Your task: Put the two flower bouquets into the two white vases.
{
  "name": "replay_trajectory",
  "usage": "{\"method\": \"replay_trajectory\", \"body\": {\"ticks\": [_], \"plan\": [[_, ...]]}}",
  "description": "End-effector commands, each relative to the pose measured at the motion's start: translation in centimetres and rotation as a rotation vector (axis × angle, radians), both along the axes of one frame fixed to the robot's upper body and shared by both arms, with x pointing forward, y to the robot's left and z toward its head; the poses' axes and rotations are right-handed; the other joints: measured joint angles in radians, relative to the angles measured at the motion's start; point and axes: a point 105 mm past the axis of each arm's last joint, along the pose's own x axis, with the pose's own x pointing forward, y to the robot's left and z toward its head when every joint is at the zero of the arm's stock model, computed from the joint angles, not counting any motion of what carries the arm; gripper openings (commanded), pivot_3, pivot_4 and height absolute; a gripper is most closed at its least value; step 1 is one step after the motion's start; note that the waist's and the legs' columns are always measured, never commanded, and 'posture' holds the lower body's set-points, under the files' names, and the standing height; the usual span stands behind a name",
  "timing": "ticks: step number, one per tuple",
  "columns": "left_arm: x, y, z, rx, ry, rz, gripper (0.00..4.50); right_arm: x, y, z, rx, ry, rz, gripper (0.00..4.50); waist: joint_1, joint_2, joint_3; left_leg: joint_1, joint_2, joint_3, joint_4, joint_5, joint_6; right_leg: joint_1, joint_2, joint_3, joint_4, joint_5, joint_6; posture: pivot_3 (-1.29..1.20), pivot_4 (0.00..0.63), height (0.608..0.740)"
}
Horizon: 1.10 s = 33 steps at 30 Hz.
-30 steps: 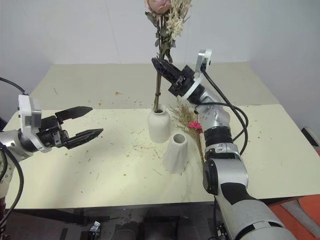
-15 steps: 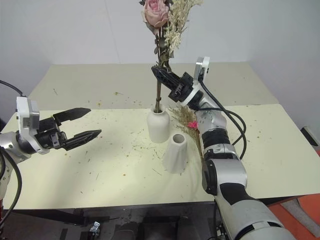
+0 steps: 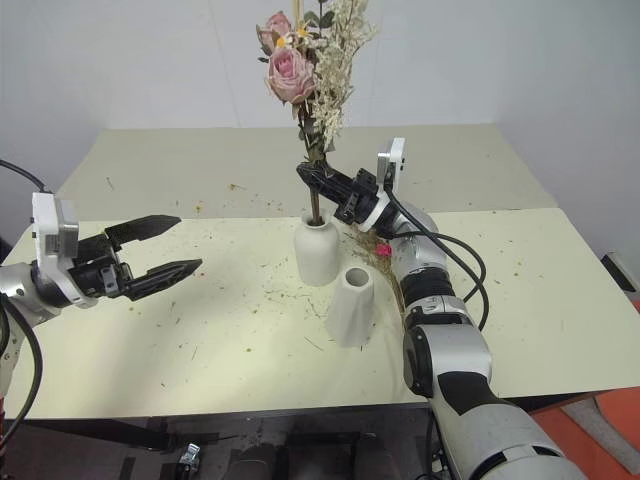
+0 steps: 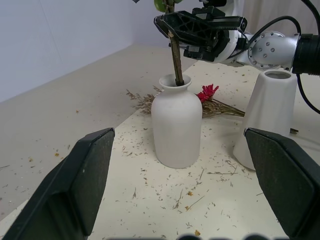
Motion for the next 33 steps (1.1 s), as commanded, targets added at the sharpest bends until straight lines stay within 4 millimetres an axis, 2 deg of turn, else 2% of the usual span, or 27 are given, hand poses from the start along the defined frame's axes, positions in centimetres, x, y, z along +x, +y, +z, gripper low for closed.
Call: {"method": "replay_trajectory", "body": {"ticks": [1, 10, 14, 25, 29, 33], "plan": [[-0.4, 0.2, 1.0, 0.017, -0.049, 0.011, 4.50, -0.3, -0.5, 1.3, 0.016, -0.067, -0.005, 0.22, 0.000, 0.000, 0.000, 0.000, 0.000, 0.000, 0.000, 0.000, 0.000, 0.000, 0.000, 0.000, 0.000, 0.000, 0.000, 0.00, 0.150, 0.740], [-0.2, 0.4, 1.1, 0.018, -0.060, 0.018, 4.50, -0.8, -0.8, 0.4, -0.009, -0.084, 0.032, 3.10, 0.000, 0.000, 0.000, 0.000, 0.000, 0.000, 0.000, 0.000, 0.000, 0.000, 0.000, 0.000, 0.000, 0.000, 0.000, 0.00, 0.150, 0.740], [0.0, 0.4, 0.9, 0.021, -0.058, 0.022, 4.50, -0.8, -1.1, -0.5, -0.073, -0.071, 0.031, 4.48, 0.001, 0.000, 0.000, 0.000, 0.000, 0.000, 0.000, 0.000, 0.000, 0.000, 0.000, 0.000, 0.000, 0.000, 0.000, 0.00, 0.150, 0.740], [0.5, 0.3, 0.8, 0.015, -0.063, 0.016, 4.50, -1.8, -2.9, -2.3, -0.255, -0.131, 0.065, 4.48, 0.000, 0.000, 0.000, 0.000, 0.000, 0.000, 0.000, 0.000, 0.000, 0.000, 0.000, 0.000, 0.000, 0.000, 0.000, 0.00, 0.150, 0.740], [0.8, 0.2, 0.6, 0.019, -0.061, 0.016, 4.50, -1.3, -3.3, -3.0, -0.394, -0.161, 0.000, 4.48, 0.000, 0.000, 0.000, 0.000, 0.000, 0.000, 0.000, 0.000, 0.000, 0.000, 0.000, 0.000, 0.000, 0.000, 0.000, 0.00, 0.150, 0.740], [0.9, 0.2, 0.6, 0.017, -0.062, 0.015, 4.50, -1.1, -3.6, -2.3, -0.438, -0.203, -0.022, 4.48, 0.000, 0.000, 0.000, 0.000, 0.000, 0.000, 0.000, 0.000, 0.000, 0.000, 0.000, 0.000, 0.000, 0.000, 0.000, 0.00, 0.150, 0.740]]}}
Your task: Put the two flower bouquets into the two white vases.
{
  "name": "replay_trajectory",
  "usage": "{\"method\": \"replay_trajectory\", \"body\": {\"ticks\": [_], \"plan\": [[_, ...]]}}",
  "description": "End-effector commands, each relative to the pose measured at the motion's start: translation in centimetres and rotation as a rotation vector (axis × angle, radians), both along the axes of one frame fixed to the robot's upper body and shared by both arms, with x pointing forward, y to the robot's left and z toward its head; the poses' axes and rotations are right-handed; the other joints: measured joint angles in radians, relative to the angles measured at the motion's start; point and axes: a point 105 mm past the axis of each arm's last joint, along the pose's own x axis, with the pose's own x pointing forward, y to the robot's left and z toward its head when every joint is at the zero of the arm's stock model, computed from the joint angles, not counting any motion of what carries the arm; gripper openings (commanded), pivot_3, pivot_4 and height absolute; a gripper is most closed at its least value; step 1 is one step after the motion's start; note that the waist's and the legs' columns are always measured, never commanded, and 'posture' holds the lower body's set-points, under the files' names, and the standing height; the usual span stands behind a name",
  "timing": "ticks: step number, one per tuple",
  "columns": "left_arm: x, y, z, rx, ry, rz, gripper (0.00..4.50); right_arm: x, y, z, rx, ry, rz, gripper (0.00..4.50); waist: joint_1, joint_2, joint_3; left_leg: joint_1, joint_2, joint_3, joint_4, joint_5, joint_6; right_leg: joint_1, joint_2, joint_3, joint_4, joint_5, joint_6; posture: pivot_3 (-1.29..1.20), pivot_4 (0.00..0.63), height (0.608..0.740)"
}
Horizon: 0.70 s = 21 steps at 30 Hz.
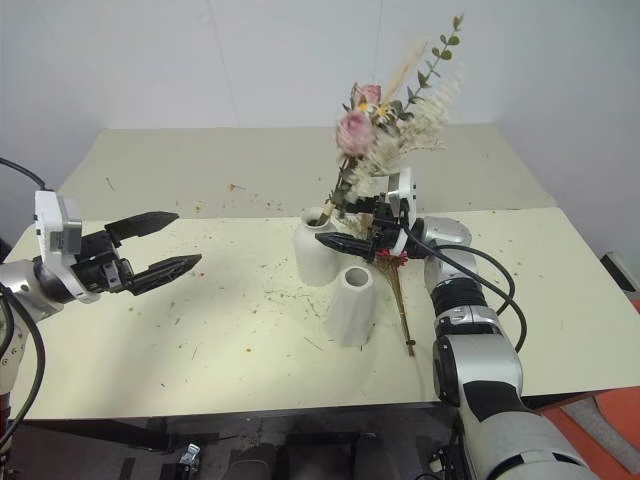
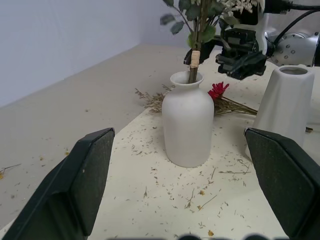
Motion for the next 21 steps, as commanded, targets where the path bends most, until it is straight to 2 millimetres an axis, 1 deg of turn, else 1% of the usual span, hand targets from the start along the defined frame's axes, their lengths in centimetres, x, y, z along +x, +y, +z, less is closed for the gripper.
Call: {"method": "replay_trajectory", "body": {"ticks": [1, 7, 10, 14, 19, 21], "plan": [[0.0, -0.2, 0.8, 0.013, -0.046, -0.007, 4.50, 0.1, -0.1, 2.7, -0.021, -0.124, -0.017, 4.48, 0.000, 0.000, 0.000, 0.000, 0.000, 0.000, 0.000, 0.000, 0.000, 0.000, 0.000, 0.000, 0.000, 0.000, 0.000, 0.00, 0.150, 0.740], [-0.1, -0.1, 0.7, 0.013, -0.043, 0.000, 4.50, 0.4, -0.2, 4.6, -0.047, -0.206, -0.049, 4.48, 0.001, 0.000, 0.000, 0.000, 0.000, 0.000, 0.000, 0.000, 0.000, 0.000, 0.000, 0.000, 0.000, 0.000, 0.000, 0.00, 0.150, 0.740], [-0.1, 0.0, 0.7, 0.012, -0.043, 0.004, 4.50, 0.5, -0.8, 5.1, -0.086, -0.250, -0.073, 4.48, 0.001, 0.000, 0.000, 0.000, 0.000, 0.000, 0.000, 0.000, 0.000, 0.000, 0.000, 0.000, 0.000, 0.000, 0.000, 0.00, 0.150, 0.740], [-0.2, 0.1, 0.7, 0.011, -0.044, 0.010, 4.50, 0.8, -2.6, 5.1, -0.143, -0.266, -0.119, 4.48, 0.004, 0.000, 0.000, 0.000, 0.000, 0.000, 0.000, 0.000, 0.000, 0.000, 0.000, 0.000, -0.001, 0.000, 0.000, 0.00, 0.150, 0.740], [0.0, 0.1, 0.7, 0.014, -0.047, 0.011, 4.50, 1.1, -5.1, 4.2, -0.251, -0.294, -0.198, 4.48, 0.003, 0.000, 0.000, 0.000, 0.000, 0.000, 0.000, 0.000, 0.000, 0.000, 0.000, 0.000, -0.001, 0.000, 0.000, 0.00, 0.150, 0.740], [0.0, -0.1, 1.0, 0.011, -0.053, 0.005, 4.50, 1.4, -6.0, 3.6, -0.297, -0.271, -0.234, 4.48, 0.002, 0.000, 0.000, 0.000, 0.000, 0.001, 0.000, 0.000, 0.000, 0.000, 0.000, 0.000, -0.001, 0.000, 0.000, 0.00, 0.150, 0.740]]}}
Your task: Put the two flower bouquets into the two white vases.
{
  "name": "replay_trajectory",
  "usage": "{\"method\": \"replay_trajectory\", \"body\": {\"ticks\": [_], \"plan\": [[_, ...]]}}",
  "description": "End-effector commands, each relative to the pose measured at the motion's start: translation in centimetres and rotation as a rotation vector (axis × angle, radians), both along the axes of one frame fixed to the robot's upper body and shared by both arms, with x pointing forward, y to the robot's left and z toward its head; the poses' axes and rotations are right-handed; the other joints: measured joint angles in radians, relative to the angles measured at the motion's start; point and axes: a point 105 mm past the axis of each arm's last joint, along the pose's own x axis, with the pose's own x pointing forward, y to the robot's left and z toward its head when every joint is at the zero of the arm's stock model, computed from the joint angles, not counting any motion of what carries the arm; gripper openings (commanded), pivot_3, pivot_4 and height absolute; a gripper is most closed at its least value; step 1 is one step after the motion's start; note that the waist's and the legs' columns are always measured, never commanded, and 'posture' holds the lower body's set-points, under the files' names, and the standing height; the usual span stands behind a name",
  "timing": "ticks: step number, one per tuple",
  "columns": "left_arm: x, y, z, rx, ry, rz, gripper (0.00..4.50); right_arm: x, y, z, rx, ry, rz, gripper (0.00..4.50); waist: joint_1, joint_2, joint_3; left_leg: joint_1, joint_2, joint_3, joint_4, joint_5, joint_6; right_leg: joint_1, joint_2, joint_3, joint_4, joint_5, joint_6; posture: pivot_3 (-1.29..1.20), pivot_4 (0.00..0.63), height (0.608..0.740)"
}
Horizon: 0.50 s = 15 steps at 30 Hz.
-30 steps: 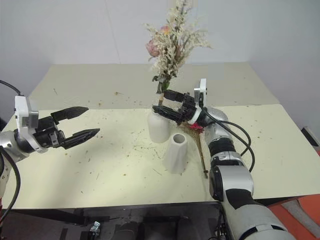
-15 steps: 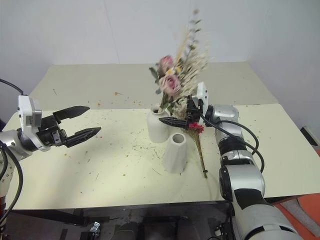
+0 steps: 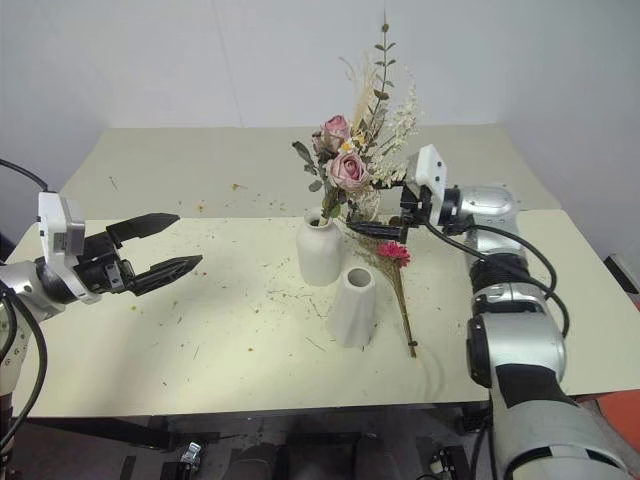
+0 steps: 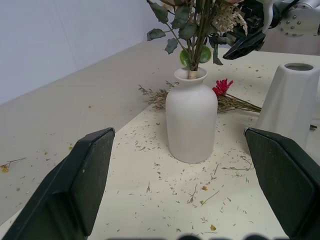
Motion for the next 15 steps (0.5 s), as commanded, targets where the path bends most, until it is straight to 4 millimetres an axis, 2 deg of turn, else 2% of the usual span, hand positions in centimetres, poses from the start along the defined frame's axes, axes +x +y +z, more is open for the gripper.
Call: {"method": "replay_trajectory", "body": {"ticks": [1, 5, 8, 11, 15], "plan": [[-0.3, -0.5, 1.6, 0.001, -0.065, -0.022, 4.50, 0.5, -1.9, 0.2, -0.073, -0.022, -0.102, 4.48, -0.001, 0.000, 0.000, 0.000, 0.000, 0.000, 0.000, 0.000, 0.000, 0.000, 0.000, 0.000, 0.000, 0.000, 0.000, 0.00, 0.150, 0.740], [-1.6, -1.6, 2.2, 0.024, -0.070, -0.118, 4.50, 1.2, -5.7, -1.7, -0.172, 0.092, -0.322, 4.48, 0.004, 0.000, 0.000, 0.000, 0.000, 0.000, 0.000, 0.000, 0.000, 0.000, 0.000, 0.000, -0.001, 0.000, 0.000, 0.00, 0.150, 0.740], [-2.5, -2.2, 1.9, 0.069, -0.044, -0.177, 4.50, 0.7, -7.4, -1.3, -0.135, 0.142, -0.498, 4.48, 0.005, 0.000, 0.000, -0.001, -0.001, 0.000, 0.000, 0.000, 0.000, 0.000, -0.001, 0.001, -0.001, 0.000, 0.000, 0.00, 0.150, 0.740], [-3.1, -2.9, 1.8, 0.071, -0.027, -0.227, 4.50, -1.6, -8.1, -1.7, -0.155, 0.209, -0.641, 4.48, 0.005, 0.000, 0.000, -0.001, -0.001, 0.001, 0.000, 0.000, 0.000, -0.001, -0.001, 0.002, 0.000, 0.000, 0.000, 0.00, 0.150, 0.740], [-2.5, -3.2, 1.6, 0.059, -0.006, -0.226, 4.50, -5.1, -8.8, -2.4, -0.215, 0.299, -0.800, 4.48, 0.008, 0.000, 0.000, 0.000, -0.001, 0.001, 0.000, 0.000, 0.000, 0.000, 0.000, 0.002, 0.001, 0.000, 0.000, 0.00, 0.150, 0.740]]}}
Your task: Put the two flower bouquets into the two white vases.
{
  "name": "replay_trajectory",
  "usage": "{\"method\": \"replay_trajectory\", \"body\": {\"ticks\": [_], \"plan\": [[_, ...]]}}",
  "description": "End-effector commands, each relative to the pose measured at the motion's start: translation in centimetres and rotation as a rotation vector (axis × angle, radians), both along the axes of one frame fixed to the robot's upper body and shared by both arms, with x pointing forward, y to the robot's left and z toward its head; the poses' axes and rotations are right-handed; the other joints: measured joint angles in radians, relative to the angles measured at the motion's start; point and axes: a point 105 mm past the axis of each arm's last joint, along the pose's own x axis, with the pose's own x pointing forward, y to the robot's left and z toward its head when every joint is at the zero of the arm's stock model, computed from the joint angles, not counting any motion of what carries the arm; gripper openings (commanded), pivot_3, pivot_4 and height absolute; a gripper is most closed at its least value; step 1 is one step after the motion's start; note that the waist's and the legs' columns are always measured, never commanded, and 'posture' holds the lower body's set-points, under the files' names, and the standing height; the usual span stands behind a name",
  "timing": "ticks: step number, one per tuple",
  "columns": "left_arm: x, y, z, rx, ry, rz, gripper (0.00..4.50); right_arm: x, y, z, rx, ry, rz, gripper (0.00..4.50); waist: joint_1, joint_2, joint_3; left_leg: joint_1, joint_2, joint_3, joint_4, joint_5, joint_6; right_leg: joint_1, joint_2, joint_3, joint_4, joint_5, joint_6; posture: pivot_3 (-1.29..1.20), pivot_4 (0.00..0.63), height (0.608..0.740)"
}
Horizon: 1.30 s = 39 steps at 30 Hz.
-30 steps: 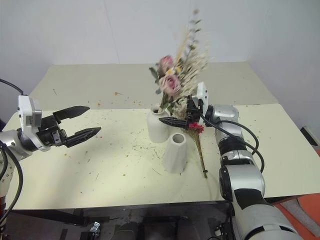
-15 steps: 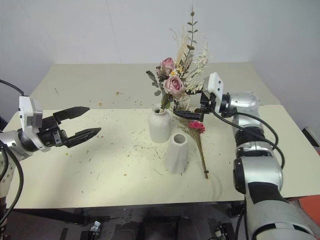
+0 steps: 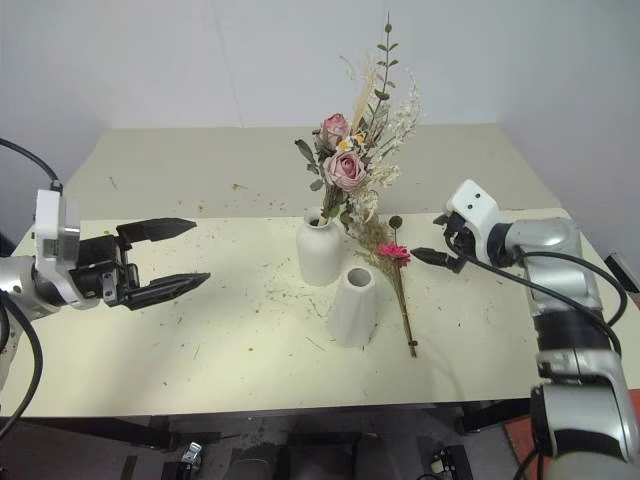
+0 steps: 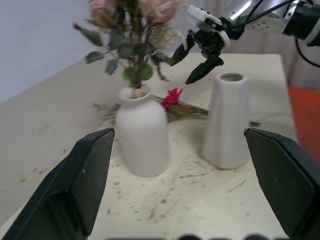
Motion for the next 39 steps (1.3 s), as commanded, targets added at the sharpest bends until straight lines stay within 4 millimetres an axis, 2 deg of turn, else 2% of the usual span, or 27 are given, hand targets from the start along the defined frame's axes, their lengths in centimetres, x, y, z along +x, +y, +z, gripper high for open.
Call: {"method": "replay_trajectory", "body": {"ticks": [1, 4, 9, 18, 22, 27, 30, 34, 39], "plan": [[0.2, -0.4, 0.3, 0.000, 0.004, -0.012, 4.50, -2.3, -0.4, 2.4, -0.022, -0.007, -0.146, 4.48, -0.001, 0.000, 0.000, 0.001, 0.000, 0.000, 0.000, 0.000, 0.000, 0.001, 0.000, 0.000, 0.000, 0.000, 0.000, 0.00, 0.150, 0.740], [0.7, -0.6, -0.5, 0.005, 0.038, -0.025, 4.50, -3.5, -0.1, 1.7, -0.009, 0.100, -0.228, 4.48, -0.002, 0.000, 0.000, 0.002, 0.000, 0.001, 0.000, 0.000, 0.000, 0.002, 0.001, 0.001, -0.001, 0.000, 0.001, 0.00, 0.150, 0.740], [1.4, -1.0, -1.0, 0.018, 0.043, -0.033, 4.50, -3.7, 1.0, 0.0, -0.037, 0.209, -0.295, 4.48, -0.004, 0.000, 0.000, 0.002, 0.000, 0.002, 0.000, 0.000, 0.000, 0.002, 0.001, 0.001, -0.001, 0.000, 0.001, 0.00, 0.150, 0.740], [0.9, -1.1, -0.9, -0.008, 0.031, -0.018, 4.50, -2.4, 4.4, -2.3, 0.005, 0.266, -0.270, 4.48, -0.005, 0.000, 0.000, 0.000, 0.000, 0.002, 0.000, 0.000, 0.000, 0.000, 0.001, 0.001, -0.002, 0.000, 0.001, 0.00, 0.150, 0.740], [0.2, -1.1, -0.7, -0.006, 0.033, -0.033, 4.50, -2.1, 5.0, -3.0, 0.022, 0.301, -0.266, 4.48, -0.004, -0.001, 0.000, 0.000, 0.000, 0.001, 0.000, 0.000, 0.000, 0.000, 0.000, 0.001, -0.002, 0.000, 0.001, 0.00, 0.150, 0.740], [0.5, -0.6, -0.8, 0.007, 0.021, 0.015, 4.50, -1.1, 4.9, -4.7, 0.015, 0.340, -0.301, 4.48, -0.004, -0.001, 0.000, 0.000, 0.000, 0.001, 0.000, 0.000, 0.000, 0.001, 0.000, 0.001, -0.002, 0.000, 0.001, 0.00, 0.150, 0.740], [0.6, -0.6, -1.2, 0.011, 0.025, 0.031, 4.50, -0.6, 5.0, -5.7, 0.027, 0.376, -0.307, 3.87, -0.005, -0.001, 0.000, 0.000, 0.000, 0.002, 0.000, 0.000, 0.000, 0.000, 0.000, 0.001, -0.002, 0.000, 0.001, 0.00, 0.150, 0.740], [0.8, -0.2, -1.3, 0.012, 0.021, 0.050, 4.50, -0.3, 4.8, -6.7, 0.024, 0.410, -0.324, 2.42, -0.005, -0.001, 0.000, 0.000, 0.000, 0.002, 0.000, 0.000, 0.000, 0.001, 0.000, 0.001, -0.002, 0.000, 0.000, 0.00, 0.150, 0.740], [1.1, 0.8, -1.1, 0.024, 0.008, 0.093, 4.50, 0.0, 4.4, -6.6, 0.040, 0.404, -0.360, 0.67, -0.006, -0.002, -0.001, 0.001, 0.000, 0.001, 0.000, 0.000, 0.000, 0.001, 0.001, 0.001, -0.002, 0.000, 0.001, 0.00, 0.150, 0.740]]}}
